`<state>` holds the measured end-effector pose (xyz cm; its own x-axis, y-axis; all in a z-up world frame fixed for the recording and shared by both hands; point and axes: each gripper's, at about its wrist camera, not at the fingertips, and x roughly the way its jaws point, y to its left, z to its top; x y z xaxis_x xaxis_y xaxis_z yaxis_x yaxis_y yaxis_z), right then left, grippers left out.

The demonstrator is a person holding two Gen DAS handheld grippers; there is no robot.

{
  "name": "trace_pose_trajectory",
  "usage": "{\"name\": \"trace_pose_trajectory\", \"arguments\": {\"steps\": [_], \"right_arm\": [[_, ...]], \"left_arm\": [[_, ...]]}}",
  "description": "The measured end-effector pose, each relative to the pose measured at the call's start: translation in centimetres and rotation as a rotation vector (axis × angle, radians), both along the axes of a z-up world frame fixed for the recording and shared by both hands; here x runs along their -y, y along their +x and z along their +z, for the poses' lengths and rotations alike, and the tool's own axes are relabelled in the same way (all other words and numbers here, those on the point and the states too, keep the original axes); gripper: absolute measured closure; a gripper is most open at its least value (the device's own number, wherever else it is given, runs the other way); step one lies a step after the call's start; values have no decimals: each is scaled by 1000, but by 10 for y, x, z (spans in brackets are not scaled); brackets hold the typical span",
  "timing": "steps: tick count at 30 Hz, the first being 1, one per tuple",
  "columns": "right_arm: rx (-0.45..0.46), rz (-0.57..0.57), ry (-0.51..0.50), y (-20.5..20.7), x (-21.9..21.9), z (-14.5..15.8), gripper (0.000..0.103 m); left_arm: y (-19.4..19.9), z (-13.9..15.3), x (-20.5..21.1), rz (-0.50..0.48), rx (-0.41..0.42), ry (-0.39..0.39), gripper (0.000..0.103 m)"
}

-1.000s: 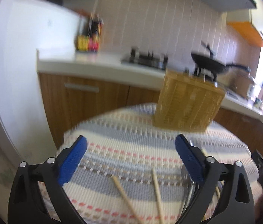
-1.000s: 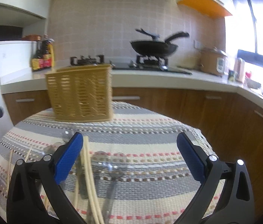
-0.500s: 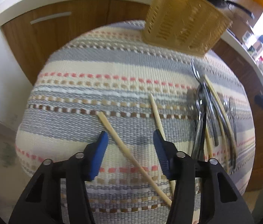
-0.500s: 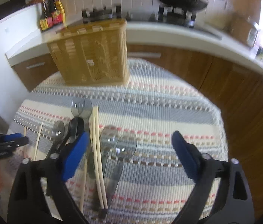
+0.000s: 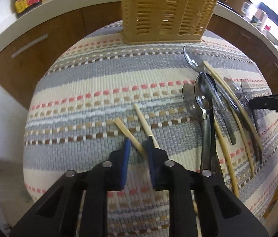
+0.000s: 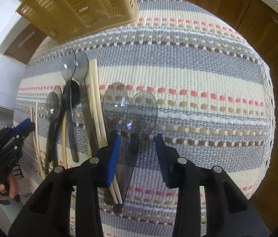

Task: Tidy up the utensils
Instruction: 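Grasp a wooden chopstick with the left tool while the right tool grasps a clear spoon, then lift chopstick and clear spoon and drop both into the tan caddy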

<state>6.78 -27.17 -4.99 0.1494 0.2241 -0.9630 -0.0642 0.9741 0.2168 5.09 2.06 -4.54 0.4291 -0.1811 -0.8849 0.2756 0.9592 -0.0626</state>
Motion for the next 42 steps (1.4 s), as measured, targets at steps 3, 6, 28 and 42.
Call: {"name": "trace_pose_trajectory", "arguments": {"steps": [3, 6, 28, 42], "right_arm": [[14, 32, -55, -6, -7, 4, 84], [20, 58, -82, -12, -13, 3, 87], [202, 168, -32, -19, -18, 48, 93], [886, 133, 15, 19, -32, 207, 93]], "left_arm": [[9, 0, -3, -41, -2, -14, 94], [13, 2, -9, -75, -30, -44, 95], [15, 47, 0, -58, 64, -84, 100], [63, 209, 15, 53, 663, -385, 99]]}}
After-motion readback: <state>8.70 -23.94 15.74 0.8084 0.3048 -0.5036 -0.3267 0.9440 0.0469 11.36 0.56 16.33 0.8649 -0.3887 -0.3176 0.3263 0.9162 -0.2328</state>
